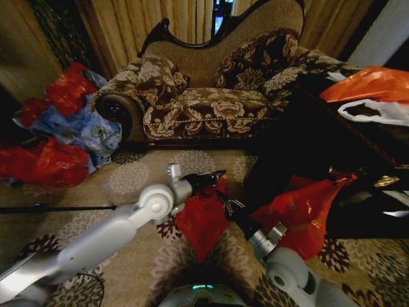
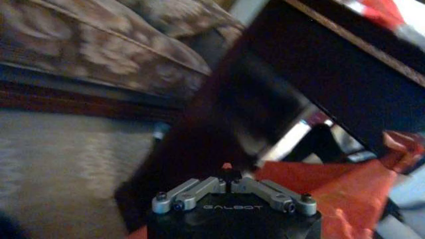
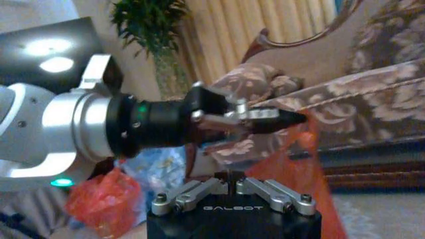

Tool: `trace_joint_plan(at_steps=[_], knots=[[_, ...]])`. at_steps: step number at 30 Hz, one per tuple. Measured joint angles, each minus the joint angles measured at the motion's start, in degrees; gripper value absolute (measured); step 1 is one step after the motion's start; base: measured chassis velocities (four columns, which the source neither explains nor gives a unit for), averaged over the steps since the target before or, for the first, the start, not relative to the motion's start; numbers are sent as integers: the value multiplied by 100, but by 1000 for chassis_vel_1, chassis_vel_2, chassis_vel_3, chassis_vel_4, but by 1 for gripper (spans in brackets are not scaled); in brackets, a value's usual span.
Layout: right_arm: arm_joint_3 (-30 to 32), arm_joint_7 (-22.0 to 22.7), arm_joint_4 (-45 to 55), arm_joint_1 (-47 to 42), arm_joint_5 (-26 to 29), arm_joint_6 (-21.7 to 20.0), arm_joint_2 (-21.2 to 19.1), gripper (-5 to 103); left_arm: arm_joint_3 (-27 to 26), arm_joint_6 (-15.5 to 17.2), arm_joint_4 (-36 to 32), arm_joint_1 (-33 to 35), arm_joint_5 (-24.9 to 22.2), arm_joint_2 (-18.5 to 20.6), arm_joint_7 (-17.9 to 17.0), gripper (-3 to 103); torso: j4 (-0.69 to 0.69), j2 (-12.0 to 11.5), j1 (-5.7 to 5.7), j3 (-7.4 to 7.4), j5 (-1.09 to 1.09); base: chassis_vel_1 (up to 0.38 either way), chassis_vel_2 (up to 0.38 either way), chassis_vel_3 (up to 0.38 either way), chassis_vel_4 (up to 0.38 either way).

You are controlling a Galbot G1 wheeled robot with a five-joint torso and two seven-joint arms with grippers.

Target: Place a garbage bag over the trash bin.

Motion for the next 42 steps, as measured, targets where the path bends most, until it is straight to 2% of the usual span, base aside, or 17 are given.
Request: trace_joint_plan(at_steps=[1,2,6,9,12,17,26,37,42], knots=[[23,118,10,-39,-35,-13,18,0,110,-1,51,-119,0,-139,-5,0,-8,1,0,-1,0,0,0,0,0],[3,258,-13,-17,-86,-38,48,0,213,-14,87,-219,1,-255,-38,0,-4,0,-1,-1,9,0,0,0,0],[-96,407,-156,-49,-192,-86,125,0,326,-40,145,-368,3,-420,-63,0,4,0,-1,0,2,0,0,0,0],[-104,405,-247,-157,-279,-59,162,0,326,-44,181,-411,3,-435,-61,0,2,0,-1,-1,2,0,0,0,0],[-93,369,-397,-192,-380,-1,191,0,287,-44,186,-437,-11,-398,-47,0,-1,0,-1,-1,4,0,0,0,0],[-102,333,-847,-9,-485,99,260,0,134,-26,42,-527,-222,-232,-31,0,4,0,-1,-1,2,0,0,0,0],[18,424,-1377,67,-756,141,447,0,-27,12,-278,-466,-420,-109,-24,0,0,0,-1,-1,3,0,0,0,0],[350,591,-1281,428,-650,73,373,0,-50,31,-605,-80,-410,-73,-47,0,2,0,-1,-1,2,0,0,0,0],[363,582,-1502,445,-726,89,466,0,-57,33,-737,-127,-479,-43,-60,0,1,0,-1,-1,3,0,0,0,0]])
